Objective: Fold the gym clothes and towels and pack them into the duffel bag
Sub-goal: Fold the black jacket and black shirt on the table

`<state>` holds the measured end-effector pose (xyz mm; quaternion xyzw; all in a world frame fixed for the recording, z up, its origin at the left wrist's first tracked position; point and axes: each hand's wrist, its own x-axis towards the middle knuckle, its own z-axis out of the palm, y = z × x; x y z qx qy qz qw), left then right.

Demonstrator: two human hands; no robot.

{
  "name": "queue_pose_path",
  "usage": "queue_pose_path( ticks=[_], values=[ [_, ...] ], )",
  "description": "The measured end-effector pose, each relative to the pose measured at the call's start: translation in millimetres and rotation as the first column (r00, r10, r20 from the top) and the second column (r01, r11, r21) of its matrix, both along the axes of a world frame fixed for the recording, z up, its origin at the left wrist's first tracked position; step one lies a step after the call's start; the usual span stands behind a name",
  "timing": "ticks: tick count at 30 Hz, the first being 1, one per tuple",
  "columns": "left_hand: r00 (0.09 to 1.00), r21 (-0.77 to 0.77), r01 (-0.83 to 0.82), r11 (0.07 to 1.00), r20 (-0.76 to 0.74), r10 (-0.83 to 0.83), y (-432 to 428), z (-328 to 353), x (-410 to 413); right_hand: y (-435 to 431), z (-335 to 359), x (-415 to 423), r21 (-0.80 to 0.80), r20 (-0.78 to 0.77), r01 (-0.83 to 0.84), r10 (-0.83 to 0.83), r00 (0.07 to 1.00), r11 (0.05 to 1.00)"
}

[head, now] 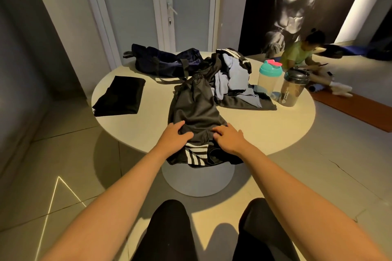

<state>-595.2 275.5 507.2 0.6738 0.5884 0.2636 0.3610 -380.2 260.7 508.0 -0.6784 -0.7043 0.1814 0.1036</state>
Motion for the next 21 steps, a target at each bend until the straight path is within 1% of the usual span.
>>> queue_pose_path(
  ticks=[1, 2, 3, 5, 6, 7, 8, 9, 10, 11, 12, 13, 15, 16, 17, 18, 19, 20, 21],
  values=[
    [0.999, -0.021, 0.039, 0.999, -0.031, -0.040, -1.4, 1.8, 3.0, -0.7, -3.0, 0.7, -0.037, 0.084, -0.009, 0.012, 0.996, 0.999],
    [0.995, -0.027, 0.071, 0.997, -0.062, -0.072, -2.8, 3.7, 6.1, -1.9, -4.3, 1.7, -0.075, 0.117, -0.001, 0.010, 0.993, 0.997],
    [0.992, -0.023, 0.091, 0.996, -0.085, -0.092, -2.8, 4.3, 8.8, -2.6, -4.3, 2.8, -0.104, 0.120, 0.028, -0.015, 0.993, 0.994],
    [0.991, -0.011, 0.098, 0.995, -0.085, -0.099, -2.5, 4.4, 12.5, -2.0, -2.5, 4.2, -0.067, 0.078, 0.096, -0.090, 0.993, 0.993],
    [0.994, -0.008, 0.088, 0.996, -0.059, -0.088, -2.7, 3.8, 13.8, -2.0, -1.5, 4.4, 0.010, 0.040, 0.118, -0.118, 0.992, 0.993],
    [0.997, -0.001, 0.073, 0.997, -0.021, -0.073, -2.1, 2.0, 14.7, -3.9, 0.3, 4.0, 0.139, -0.029, 0.124, -0.121, 0.992, 0.982],
    [0.998, 0.015, 0.057, 0.998, 0.025, -0.057, -3.1, 0.6, 14.9, -6.6, 0.4, 3.1, 0.271, -0.129, 0.124, -0.092, 0.987, 0.955],
    [0.997, 0.041, 0.033, 0.999, 0.071, -0.035, -4.0, -1.8, 14.2, -10.4, 0.1, 2.1, 0.341, -0.217, 0.117, -0.043, 0.975, 0.933],
    [0.994, 0.074, 0.002, 0.997, 0.105, -0.010, -5.1, -4.2, 12.9, -14.1, 0.7, 1.0, 0.345, -0.245, 0.095, -0.008, 0.969, 0.934],
    [0.993, 0.105, -0.023, 0.994, 0.119, 0.011, -5.6, -6.4, 11.3, -17.2, 1.0, 0.4, 0.301, -0.235, 0.063, 0.010, 0.972, 0.952],
    [0.994, 0.127, -0.035, 0.991, 0.110, 0.021, -6.6, -8.8, 9.4, -19.5, 0.6, 0.5, 0.228, -0.215, 0.024, 0.026, 0.976, 0.973],
    [0.996, 0.142, -0.026, 0.990, 0.083, 0.015, -8.1, -11.4, 7.8, -22.2, 1.2, -0.3, 0.142, -0.229, -0.022, 0.055, 0.972, 0.990],
    [0.999, 0.139, 0.039, 0.989, -0.011, -0.038, -11.1, -15.3, 6.8, -27.3, 7.1, -3.6, -0.001, -0.362, -0.115, 0.106, 0.926, 0.993],
    [0.997, 0.130, 0.066, 0.989, -0.050, -0.060, -11.8, -16.2, 7.4, -29.6, 9.7, -6.9, -0.042, -0.438, -0.130, 0.099, 0.893, 0.991],
    [0.996, 0.120, 0.074, 0.990, -0.065, -0.066, -11.5, -15.8, 8.1, -31.0, 11.2, -9.9, -0.052, -0.496, -0.123, 0.081, 0.865, 0.991],
    [0.997, 0.105, 0.059, 0.993, -0.054, -0.054, -10.5, -13.7, 8.2, -32.0, 12.3, -11.6, -0.032, -0.529, -0.081, 0.052, 0.847, 0.996],
    [0.999, 0.088, 0.035, 0.996, -0.033, -0.032, -9.5, -11.1, 7.8, -30.9, 11.5, -12.2, 0.015, -0.527, -0.011, 0.018, 0.849, 1.000],
    [1.000, 0.073, 0.006, 0.997, -0.013, -0.005, -7.8, -9.5, 5.9, -29.9, 9.4, -12.1, 0.072, -0.488, 0.061, -0.019, 0.873, 0.996],
    [1.000, 0.070, -0.025, 0.997, 0.004, 0.025, -6.1, -8.6, 3.2, -27.0, 4.7, -9.4, 0.131, -0.415, 0.100, -0.037, 0.909, 0.986]
  ],
)
